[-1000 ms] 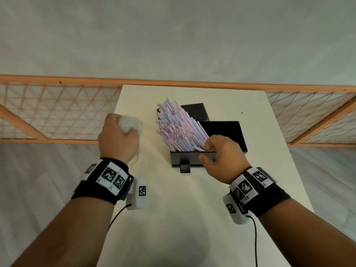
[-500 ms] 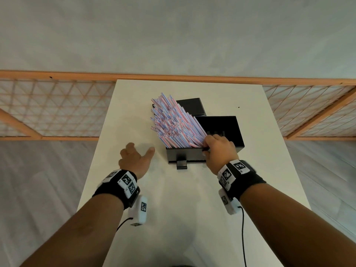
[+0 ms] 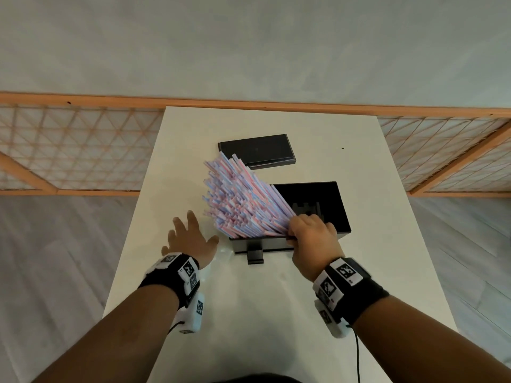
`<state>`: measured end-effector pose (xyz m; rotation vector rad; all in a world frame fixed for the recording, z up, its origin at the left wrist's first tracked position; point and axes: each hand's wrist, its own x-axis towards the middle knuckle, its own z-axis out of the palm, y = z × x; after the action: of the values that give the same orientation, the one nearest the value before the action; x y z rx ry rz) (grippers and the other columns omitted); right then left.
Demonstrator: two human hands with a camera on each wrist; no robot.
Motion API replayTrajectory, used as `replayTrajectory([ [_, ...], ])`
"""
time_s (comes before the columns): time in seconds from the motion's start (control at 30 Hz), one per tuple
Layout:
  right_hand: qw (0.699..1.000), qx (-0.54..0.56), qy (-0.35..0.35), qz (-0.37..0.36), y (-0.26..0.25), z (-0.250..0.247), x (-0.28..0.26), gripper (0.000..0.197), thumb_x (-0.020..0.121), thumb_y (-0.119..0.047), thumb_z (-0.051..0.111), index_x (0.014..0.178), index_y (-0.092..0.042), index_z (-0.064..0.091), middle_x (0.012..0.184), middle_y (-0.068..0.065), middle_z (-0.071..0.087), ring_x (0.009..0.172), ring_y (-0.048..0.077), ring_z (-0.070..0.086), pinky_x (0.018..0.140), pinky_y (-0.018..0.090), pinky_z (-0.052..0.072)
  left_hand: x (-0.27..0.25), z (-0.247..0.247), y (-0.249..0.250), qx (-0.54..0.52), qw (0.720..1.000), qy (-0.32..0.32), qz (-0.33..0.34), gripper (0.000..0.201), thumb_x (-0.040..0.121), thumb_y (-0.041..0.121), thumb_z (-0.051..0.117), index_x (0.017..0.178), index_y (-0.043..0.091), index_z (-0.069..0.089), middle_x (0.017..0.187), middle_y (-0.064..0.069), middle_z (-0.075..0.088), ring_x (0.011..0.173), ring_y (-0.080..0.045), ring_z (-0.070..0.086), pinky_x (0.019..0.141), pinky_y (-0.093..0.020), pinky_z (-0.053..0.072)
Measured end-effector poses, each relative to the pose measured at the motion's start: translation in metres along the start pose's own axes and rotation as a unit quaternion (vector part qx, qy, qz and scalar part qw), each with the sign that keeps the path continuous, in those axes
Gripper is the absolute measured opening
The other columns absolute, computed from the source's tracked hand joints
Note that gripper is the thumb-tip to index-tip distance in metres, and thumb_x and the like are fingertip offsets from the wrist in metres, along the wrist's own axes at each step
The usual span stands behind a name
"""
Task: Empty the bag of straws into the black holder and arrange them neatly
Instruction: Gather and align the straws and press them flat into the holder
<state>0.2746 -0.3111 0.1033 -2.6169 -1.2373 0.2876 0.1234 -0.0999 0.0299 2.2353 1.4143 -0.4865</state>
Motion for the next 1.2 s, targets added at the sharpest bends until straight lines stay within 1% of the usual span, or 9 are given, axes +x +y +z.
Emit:
replayTrajectory([
  [0.2,0.999,0.029,0.019,-0.015,-0.005,0.005,-0.016,0.026,0.069,-0.003,0.069,0.074,-0.020,0.050,0.077,-0.001,0.058,0.077,0.031,0.056,0.064,0.033,0.035,0.012,0.003,-0.010,-0.027,0.996,0.060,0.060,0.101,0.084,0.071,0.051,0.160,0.022,0.004,0.167,-0.009,0.007,0.153,-0.033,0.010,0.116,-0.053,0.031],
  [0.4,0.995,0.091,-0.028,-0.026,-0.002,-0.004,-0.016,0.008,0.081,-0.020,0.064,0.087,-0.018,0.059,0.088,-0.003,0.061,0.084,0.024,0.057,0.066,0.034,0.049,-0.014,-0.013,-0.012,-0.118,0.976,0.141,0.117,0.082,0.086,0.048,0.069,0.152,0.009,0.037,0.162,-0.019,0.025,0.151,-0.034,0.018,0.119,-0.051,0.024],
  [0.47,0.993,0.106,-0.041,-0.025,-0.001,-0.007,-0.013,0.010,0.083,-0.026,0.064,0.088,-0.020,0.059,0.088,-0.006,0.058,0.084,0.021,0.057,0.069,0.036,0.051,-0.028,-0.023,-0.011,-0.142,0.961,0.172,0.161,0.071,0.081,0.043,0.074,0.139,0.009,0.053,0.150,-0.019,0.043,0.142,-0.036,0.034,0.116,-0.050,0.031],
  [0.53,0.992,0.117,-0.047,-0.028,0.000,-0.008,-0.012,0.013,0.082,-0.030,0.066,0.085,-0.021,0.058,0.085,-0.007,0.057,0.080,0.020,0.056,0.069,0.037,0.052,-0.046,-0.035,-0.006,-0.161,0.943,0.205,0.205,0.053,0.072,0.035,0.081,0.114,0.008,0.064,0.119,-0.013,0.061,0.113,-0.034,0.056,0.098,-0.043,0.044],
  [0.6,0.991,0.125,-0.038,-0.030,0.002,-0.008,-0.012,0.020,0.080,-0.037,0.067,0.079,-0.021,0.056,0.079,-0.008,0.055,0.074,0.018,0.054,0.066,0.038,0.052,-0.069,-0.051,0.002,-0.172,0.942,0.188,0.218,0.033,0.068,0.033,0.084,0.085,0.014,0.063,0.085,-0.002,0.062,0.077,-0.019,0.059,0.073,-0.029,0.049],
  [0.7,0.992,0.126,-0.008,-0.011,0.005,-0.012,-0.011,0.037,0.075,-0.054,0.067,0.071,-0.021,0.050,0.070,-0.010,0.050,0.065,0.013,0.051,0.058,0.033,0.048,-0.094,-0.063,0.014,-0.220,0.948,0.102,0.208,0.035,0.068,0.038,0.087,0.063,0.019,0.058,0.057,0.009,0.058,0.054,-0.006,0.053,0.054,-0.011,0.036],
  [0.9,0.989,0.129,-0.074,-0.004,0.007,-0.012,-0.011,0.036,0.078,-0.062,0.055,0.078,-0.026,0.061,0.072,-0.009,0.062,0.071,0.014,0.059,0.064,0.034,0.053,-0.095,-0.052,0.038,-0.262,0.930,0.126,0.225,0.054,0.086,0.044,0.072,0.045,0.024,0.044,0.046,0.016,0.050,0.050,-0.005,0.047,0.052,-0.013,0.029],
  [1.03,0.987,0.142,-0.078,-0.005,0.011,-0.010,-0.010,0.025,0.082,-0.051,0.061,0.082,-0.026,0.065,0.076,-0.010,0.066,0.073,0.014,0.061,0.067,0.035,0.054,-0.091,-0.042,0.044,-0.290,0.921,0.102,0.237,0.061,0.088,0.062,0.056,0.058,0.009,0.065,0.055,-0.001,0.063,0.057,-0.017,0.059,0.061,-0.035,0.047],
  [1.2,0.986,0.164,-0.031,0.013,0.009,-0.018,-0.010,0.033,0.079,-0.049,0.071,0.074,-0.019,0.057,0.070,-0.006,0.059,0.066,0.014,0.057,0.061,0.029,0.049,-0.096,-0.041,0.048,-0.294,0.908,0.144,0.260,0.042,0.089,0.036,0.071,0.059,0.009,0.060,0.054,-0.003,0.055,0.063,-0.018,0.051,0.054,-0.015,0.035],
])
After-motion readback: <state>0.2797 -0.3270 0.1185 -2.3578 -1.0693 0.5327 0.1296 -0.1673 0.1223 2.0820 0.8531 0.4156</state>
